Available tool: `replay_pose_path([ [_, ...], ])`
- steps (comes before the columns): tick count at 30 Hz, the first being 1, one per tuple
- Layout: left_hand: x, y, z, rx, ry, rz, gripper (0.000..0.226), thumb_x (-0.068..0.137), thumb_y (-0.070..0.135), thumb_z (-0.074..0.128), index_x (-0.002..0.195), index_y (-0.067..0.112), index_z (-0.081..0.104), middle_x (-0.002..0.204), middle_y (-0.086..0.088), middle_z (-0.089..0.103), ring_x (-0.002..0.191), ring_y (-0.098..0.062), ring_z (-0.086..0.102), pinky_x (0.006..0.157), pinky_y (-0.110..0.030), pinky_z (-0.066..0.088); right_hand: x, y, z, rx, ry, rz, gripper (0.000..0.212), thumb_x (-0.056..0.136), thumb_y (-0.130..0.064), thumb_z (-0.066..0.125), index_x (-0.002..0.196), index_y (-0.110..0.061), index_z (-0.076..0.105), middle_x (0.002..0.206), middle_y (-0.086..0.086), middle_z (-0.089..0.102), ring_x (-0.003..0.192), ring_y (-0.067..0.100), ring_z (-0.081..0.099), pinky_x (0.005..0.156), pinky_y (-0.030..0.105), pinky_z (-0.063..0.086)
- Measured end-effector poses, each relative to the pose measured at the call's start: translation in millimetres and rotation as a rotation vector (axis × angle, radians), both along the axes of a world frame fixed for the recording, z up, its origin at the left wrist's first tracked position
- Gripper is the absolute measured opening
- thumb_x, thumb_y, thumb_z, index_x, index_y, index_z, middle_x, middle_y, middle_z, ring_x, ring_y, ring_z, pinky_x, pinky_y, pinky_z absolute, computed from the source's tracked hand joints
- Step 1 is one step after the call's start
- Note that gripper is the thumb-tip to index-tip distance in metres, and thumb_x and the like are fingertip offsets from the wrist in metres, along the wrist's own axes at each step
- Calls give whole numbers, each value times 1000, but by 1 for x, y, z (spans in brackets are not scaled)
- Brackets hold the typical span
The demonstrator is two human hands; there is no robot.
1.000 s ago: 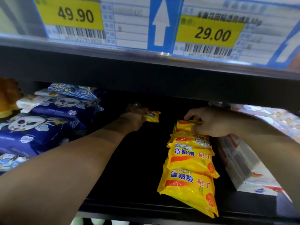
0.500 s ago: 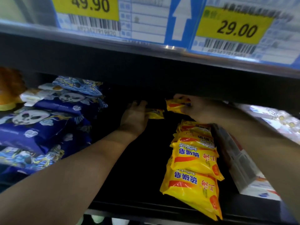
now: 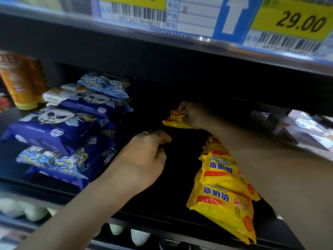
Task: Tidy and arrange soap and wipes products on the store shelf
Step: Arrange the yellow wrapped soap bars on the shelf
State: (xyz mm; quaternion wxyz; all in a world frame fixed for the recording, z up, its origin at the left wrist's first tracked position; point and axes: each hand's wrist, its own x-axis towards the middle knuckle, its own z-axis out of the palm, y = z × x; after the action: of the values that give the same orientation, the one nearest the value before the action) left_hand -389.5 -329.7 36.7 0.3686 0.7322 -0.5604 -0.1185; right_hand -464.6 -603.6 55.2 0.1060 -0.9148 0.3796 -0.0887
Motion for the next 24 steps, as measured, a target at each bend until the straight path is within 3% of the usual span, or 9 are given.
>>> replay_pose_path([
  [2, -5, 1, 1, -18, 3, -4, 35, 101, 18, 57, 129, 38, 65, 128, 14, 61, 122, -3, 57, 109, -25, 47, -3, 1, 3, 10, -1, 7, 37, 95, -29, 66, 104, -60, 47, 120, -9, 51, 98, 11, 51, 68, 26, 38],
  [4, -10, 0, 3, -20, -1, -20, 34, 101, 20, 58, 129, 37, 65, 127, 15, 62, 123, -2, 56, 110, -27, 46, -6, 7, 10, 14, 17, 20, 39, 97, -29, 66, 125, -52, 53, 128, -3, 49, 107, 15, 49, 66, 21, 35],
  [7, -17, -4, 6, -40, 32, -63, 30, 102, 22, 60, 128, 34, 67, 125, 16, 65, 121, 2, 57, 108, -22, 46, -20, 20, 23, 47, 24, 37, 48, 103, -25, 59, 148, -38, 46, 147, 3, 47, 110, 15, 49, 65, 17, 37],
  [9, -21, -6, 8, -63, 61, -121, 28, 100, 28, 62, 127, 35, 69, 123, 19, 66, 118, 7, 57, 107, -20, 46, -39, 36, 36, 82, -6, 40, 32, 104, -26, 56, 135, -33, 57, 139, 3, 57, 111, 18, 57, 80, 26, 51],
  [11, -25, -5, 8, -76, 69, -210, 31, 98, 39, 62, 128, 40, 67, 121, 24, 65, 119, 9, 55, 105, -22, 48, -67, 51, 50, 136, -34, 71, 21, 103, -28, 59, 123, -27, 64, 125, 2, 65, 111, 20, 63, 94, 36, 53],
  [14, -35, -3, 8, -61, 27, -337, 37, 95, 55, 54, 131, 53, 58, 128, 27, 58, 126, 2, 52, 105, -32, 49, -113, 71, 65, 196, -22, 99, 17, 100, -32, 65, 116, -35, 67, 114, -10, 67, 102, 5, 64, 89, 26, 54],
  [16, -45, -6, 10, -61, -35, -371, 37, 97, 57, 51, 133, 58, 50, 134, 31, 50, 132, 4, 43, 108, -32, 46, -135, 83, 71, 197, 2, 100, 15, 96, -36, 69, 111, -42, 67, 110, -16, 68, 101, 4, 65, 90, 29, 55],
  [20, -68, -15, 11, -57, -195, -377, 47, 98, 58, 58, 140, 60, 38, 134, 34, 39, 126, 10, 29, 103, -23, 39, -159, 98, 72, 189, 117, 102, 23, 93, -38, 74, 115, -37, 70, 109, -16, 69, 99, 2, 66, 91, 30, 56],
  [24, -83, -24, 11, -54, -250, -376, 48, 97, 55, 61, 141, 59, 41, 136, 28, 38, 126, 8, 18, 102, -23, 29, -166, 106, 71, 230, 169, 82, 39, 92, -21, 73, 129, -29, 65, 122, -7, 65, 108, 9, 64, 98, 34, 54],
])
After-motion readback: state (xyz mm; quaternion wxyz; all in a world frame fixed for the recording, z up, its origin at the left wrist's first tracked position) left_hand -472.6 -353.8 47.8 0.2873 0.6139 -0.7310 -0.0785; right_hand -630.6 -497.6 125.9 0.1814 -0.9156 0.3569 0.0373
